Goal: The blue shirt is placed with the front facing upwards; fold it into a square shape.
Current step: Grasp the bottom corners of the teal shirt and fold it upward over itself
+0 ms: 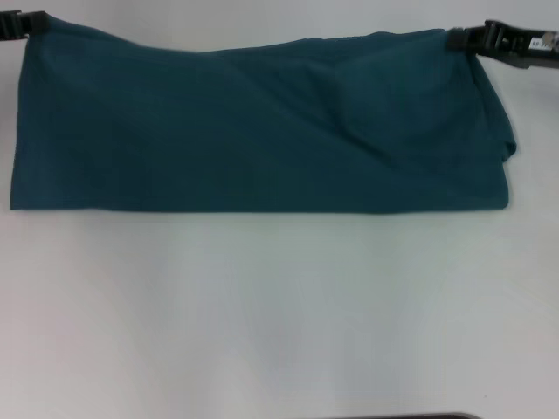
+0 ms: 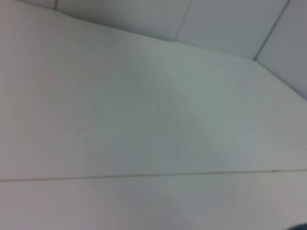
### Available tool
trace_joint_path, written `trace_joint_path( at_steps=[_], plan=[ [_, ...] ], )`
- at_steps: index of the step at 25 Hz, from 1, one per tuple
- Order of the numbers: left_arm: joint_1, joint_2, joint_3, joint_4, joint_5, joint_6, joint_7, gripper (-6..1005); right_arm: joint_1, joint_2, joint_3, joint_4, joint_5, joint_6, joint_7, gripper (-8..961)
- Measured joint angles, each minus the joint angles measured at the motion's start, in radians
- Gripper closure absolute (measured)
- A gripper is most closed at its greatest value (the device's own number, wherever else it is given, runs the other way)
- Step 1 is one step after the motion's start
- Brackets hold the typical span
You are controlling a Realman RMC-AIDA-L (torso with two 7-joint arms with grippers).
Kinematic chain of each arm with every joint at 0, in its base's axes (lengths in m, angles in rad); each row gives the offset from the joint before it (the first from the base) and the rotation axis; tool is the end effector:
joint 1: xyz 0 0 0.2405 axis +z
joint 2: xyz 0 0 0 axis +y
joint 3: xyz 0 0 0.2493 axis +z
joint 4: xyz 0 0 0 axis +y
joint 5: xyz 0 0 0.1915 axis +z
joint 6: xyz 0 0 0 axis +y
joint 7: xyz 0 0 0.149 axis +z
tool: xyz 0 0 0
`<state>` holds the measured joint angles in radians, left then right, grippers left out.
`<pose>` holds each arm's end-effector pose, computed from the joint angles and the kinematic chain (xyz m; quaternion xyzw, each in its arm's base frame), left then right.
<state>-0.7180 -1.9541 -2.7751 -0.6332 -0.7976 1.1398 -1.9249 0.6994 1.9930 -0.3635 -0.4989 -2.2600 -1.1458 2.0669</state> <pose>-0.2888 0.4076 0.0817 -0.8025 -0.4600 -0.1769 0.3362 0.2861 0.3896 0.0350 -0.7444 0.5689 0.2428 0.2516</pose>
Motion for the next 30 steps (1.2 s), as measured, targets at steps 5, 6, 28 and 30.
trace_joint_path(
  at_steps=[5,6,28,30],
  plan=[
    [-0.011,0.004,0.018,0.003,0.000,-0.028,-0.006,997,0.015,-0.011,0.000,-0.002,0.001,0.015,0.007,750],
    [-0.012,0.004,0.019,0.003,0.000,-0.030,-0.007,997,0.018,-0.013,-0.001,-0.002,0.001,0.019,0.008,749],
    [-0.031,-0.029,0.084,0.032,-0.002,-0.151,-0.020,997,0.042,-0.011,-0.009,0.014,0.000,0.095,0.009,737],
    [-0.029,-0.042,0.085,0.029,-0.002,-0.168,-0.020,997,0.044,-0.003,-0.009,0.017,0.000,0.112,0.007,736]
  ],
)
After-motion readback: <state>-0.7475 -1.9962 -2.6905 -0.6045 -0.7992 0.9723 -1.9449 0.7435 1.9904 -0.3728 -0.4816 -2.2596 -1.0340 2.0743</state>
